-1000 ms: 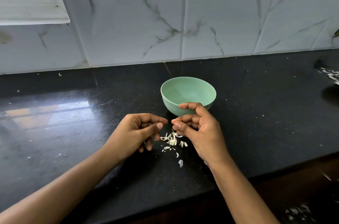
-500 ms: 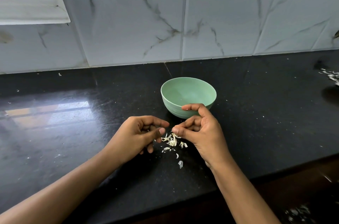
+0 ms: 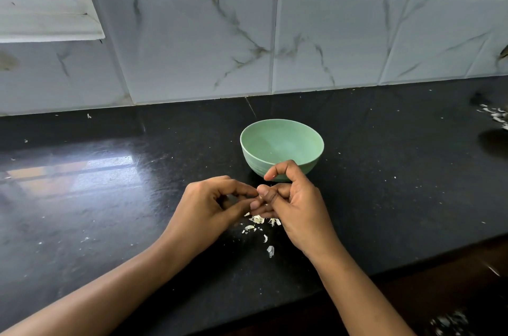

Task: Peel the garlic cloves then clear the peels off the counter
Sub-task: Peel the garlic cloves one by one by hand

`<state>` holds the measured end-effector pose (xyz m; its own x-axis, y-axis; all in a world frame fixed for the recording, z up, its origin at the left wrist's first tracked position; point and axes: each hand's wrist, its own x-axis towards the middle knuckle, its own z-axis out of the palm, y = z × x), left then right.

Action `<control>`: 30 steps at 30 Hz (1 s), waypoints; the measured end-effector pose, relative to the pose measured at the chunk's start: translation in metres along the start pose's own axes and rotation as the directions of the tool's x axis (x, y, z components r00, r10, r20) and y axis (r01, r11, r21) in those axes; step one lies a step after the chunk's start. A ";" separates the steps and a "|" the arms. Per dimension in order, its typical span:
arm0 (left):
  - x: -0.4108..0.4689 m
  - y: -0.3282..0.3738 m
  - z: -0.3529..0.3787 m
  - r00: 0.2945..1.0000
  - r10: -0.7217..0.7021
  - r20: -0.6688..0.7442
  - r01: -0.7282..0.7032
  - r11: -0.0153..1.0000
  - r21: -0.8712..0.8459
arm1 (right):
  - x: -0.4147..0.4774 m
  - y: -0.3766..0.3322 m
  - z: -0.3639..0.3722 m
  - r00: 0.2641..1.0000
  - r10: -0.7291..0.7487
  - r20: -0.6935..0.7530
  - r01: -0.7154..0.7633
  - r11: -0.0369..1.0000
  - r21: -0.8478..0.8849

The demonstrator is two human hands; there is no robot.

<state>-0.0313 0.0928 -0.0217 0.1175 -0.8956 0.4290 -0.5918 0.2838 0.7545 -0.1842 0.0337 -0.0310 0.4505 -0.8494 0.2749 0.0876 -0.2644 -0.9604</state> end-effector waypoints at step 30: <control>0.007 0.000 -0.001 0.952 -0.298 0.076 0.306 0.899 -0.314 | -0.001 0.002 0.002 0.984 -0.135 -0.115 0.130 0.990 -0.046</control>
<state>-0.0298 0.0872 -0.0181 0.2278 -0.9627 0.1460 -0.2459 0.0882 0.9653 -0.1834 0.0352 -0.0330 0.3292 -0.8528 0.4054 0.1044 -0.3938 -0.9132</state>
